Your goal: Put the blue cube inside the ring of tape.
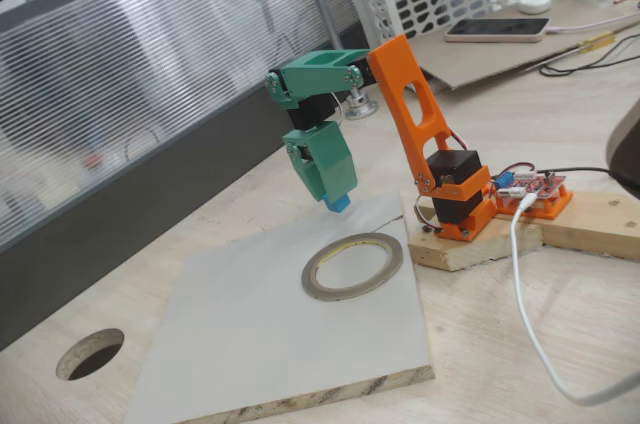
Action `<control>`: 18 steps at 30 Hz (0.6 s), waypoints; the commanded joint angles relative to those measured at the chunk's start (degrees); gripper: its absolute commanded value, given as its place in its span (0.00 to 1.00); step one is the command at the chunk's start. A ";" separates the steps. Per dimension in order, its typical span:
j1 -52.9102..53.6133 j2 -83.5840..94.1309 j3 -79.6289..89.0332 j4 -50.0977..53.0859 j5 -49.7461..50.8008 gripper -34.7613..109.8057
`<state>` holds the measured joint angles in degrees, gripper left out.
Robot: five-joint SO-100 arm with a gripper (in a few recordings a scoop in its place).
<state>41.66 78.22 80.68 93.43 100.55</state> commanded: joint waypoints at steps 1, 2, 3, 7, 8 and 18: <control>0.44 2.99 -0.79 0.88 0.53 0.26; 0.44 2.99 -0.79 0.79 0.53 0.26; 0.44 2.99 -0.79 0.62 0.53 0.26; 0.09 3.43 -0.79 0.44 0.18 0.26; -0.97 4.22 -0.79 0.44 0.18 0.26; -18.37 12.04 -0.70 0.88 0.53 0.26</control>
<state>27.33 86.57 80.68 93.87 100.72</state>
